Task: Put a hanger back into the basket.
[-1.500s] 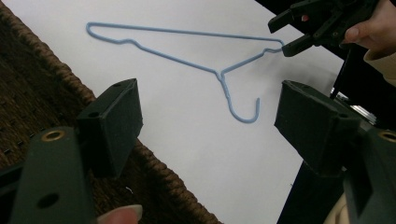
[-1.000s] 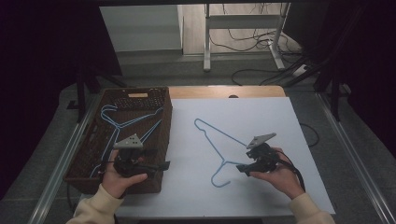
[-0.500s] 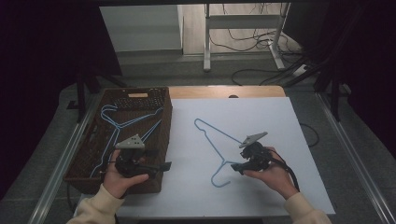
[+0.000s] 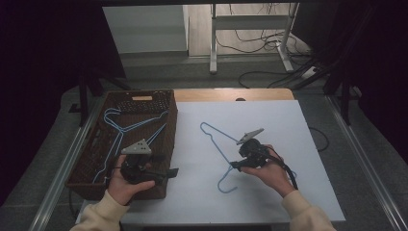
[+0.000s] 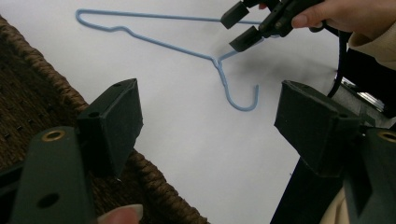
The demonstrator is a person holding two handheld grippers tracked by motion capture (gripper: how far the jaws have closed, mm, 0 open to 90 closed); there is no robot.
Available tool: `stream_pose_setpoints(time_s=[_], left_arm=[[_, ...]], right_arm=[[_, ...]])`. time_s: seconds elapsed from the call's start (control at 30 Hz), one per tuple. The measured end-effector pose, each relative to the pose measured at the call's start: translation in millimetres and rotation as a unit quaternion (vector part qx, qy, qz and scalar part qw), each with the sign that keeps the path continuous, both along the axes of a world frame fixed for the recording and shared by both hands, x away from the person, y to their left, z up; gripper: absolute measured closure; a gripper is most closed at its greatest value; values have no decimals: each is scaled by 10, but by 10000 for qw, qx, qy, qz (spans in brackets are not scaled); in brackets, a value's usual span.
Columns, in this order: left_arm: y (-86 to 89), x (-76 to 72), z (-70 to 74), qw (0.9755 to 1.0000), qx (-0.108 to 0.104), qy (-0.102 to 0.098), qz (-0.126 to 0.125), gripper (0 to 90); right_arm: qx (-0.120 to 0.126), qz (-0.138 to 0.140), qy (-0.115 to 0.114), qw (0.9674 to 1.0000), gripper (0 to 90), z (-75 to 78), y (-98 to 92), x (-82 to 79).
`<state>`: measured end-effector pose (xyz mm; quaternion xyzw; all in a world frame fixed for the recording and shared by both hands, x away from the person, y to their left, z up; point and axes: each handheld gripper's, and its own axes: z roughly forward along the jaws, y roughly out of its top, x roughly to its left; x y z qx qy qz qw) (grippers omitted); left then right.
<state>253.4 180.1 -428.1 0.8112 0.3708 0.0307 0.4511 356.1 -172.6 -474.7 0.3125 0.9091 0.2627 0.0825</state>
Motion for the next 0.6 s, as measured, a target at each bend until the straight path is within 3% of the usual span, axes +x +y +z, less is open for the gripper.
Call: stream_pose_setpoints(time_s=[0.3,0.6], left_arm=[[-2,3,4,10000,-2,-14,-13,230],[11,4,2,10000,-3,-5,7,230]], right_arm=[[-51,-58,-52,10000,439,-8,147,130],[-218,-165,92,9996,526,-91,293,249]])
